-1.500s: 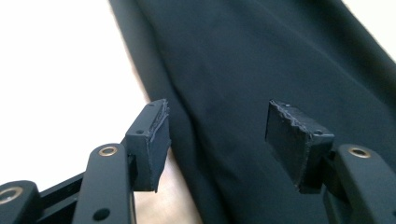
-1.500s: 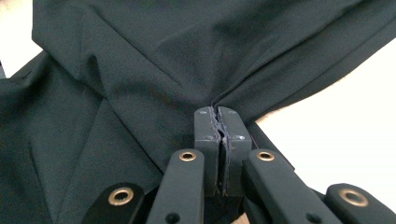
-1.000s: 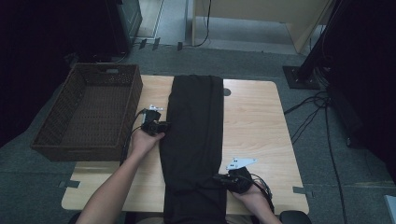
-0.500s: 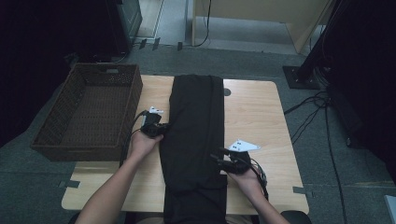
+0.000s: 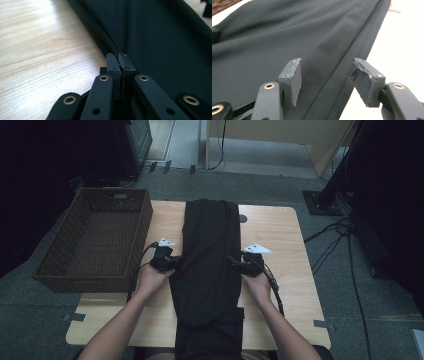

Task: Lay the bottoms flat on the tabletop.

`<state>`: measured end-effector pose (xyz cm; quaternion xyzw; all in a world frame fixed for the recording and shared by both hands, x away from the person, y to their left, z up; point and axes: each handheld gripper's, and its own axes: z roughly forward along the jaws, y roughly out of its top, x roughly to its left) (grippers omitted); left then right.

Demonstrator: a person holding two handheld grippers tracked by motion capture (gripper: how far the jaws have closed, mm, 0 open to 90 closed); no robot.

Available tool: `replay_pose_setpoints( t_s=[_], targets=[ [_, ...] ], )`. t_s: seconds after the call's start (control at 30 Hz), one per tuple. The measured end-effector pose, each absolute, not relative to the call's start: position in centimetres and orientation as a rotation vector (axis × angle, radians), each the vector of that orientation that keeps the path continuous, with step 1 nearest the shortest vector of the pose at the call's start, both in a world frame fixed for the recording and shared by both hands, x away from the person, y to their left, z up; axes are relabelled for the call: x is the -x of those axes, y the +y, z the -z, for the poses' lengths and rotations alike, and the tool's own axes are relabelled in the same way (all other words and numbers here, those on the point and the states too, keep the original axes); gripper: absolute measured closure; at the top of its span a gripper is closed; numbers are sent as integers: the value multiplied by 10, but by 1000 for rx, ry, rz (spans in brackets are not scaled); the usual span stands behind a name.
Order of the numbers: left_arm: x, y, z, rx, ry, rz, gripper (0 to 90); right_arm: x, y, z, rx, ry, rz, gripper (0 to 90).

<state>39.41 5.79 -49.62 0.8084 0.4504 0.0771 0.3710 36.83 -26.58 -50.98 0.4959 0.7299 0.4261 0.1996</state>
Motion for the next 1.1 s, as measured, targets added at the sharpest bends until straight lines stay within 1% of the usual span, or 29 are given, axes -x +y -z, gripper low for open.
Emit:
replay_pose_setpoints(
  t_s=[0.17, 0.3, 0.43, 0.57, 0.63, 0.67, 0.77, 0.83, 0.87, 0.93, 1.03, 1.1],
  targets=[
    [-394, 62, 500, -2057, 1172, -186, 890, -395, -256, 507, -1410, 2023, -1174, 427],
    [-395, 62, 500, -2046, 1168, -167, 890, -411, -247, 510, -1408, 2035, -1107, 402],
    [-395, 64, 501, -2050, 1168, -173, 890, -422, -245, 513, -1432, 2021, -1055, 388],
    [-397, 72, 502, -2045, 1186, -175, 890, -423, -247, 521, -1459, 2043, -1003, 394],
    [-397, 73, 502, -2046, 1186, -174, 889, -423, -245, 521, -1411, 2060, -975, 445],
    [-397, 72, 501, -2044, 1185, -175, 890, -422, -245, 521, -1401, 2065, -977, 486],
    [-395, 73, 500, -2033, 1179, -168, 890, -421, -247, 520, -1370, 2092, -977, 742],
    [-394, 73, 499, -2024, 1176, -153, 890, -418, -247, 518, -1356, 2128, -973, 848],
    [-392, 73, 498, -2031, 1172, -151, 890, -417, -247, 516, -1357, 2146, -958, 872],
    [-387, 72, 499, -2049, 1161, -147, 890, -414, -248, 513, -1382, 2168, -952, 889],
    [-375, 74, 499, -2048, 1152, -113, 890, -405, -253, 512, -1403, 2195, -979, 892],
    [-366, 74, 498, -2062, 1142, -117, 889, -392, -257, 513, -1401, 2204, -1004, 892]
  ],
)
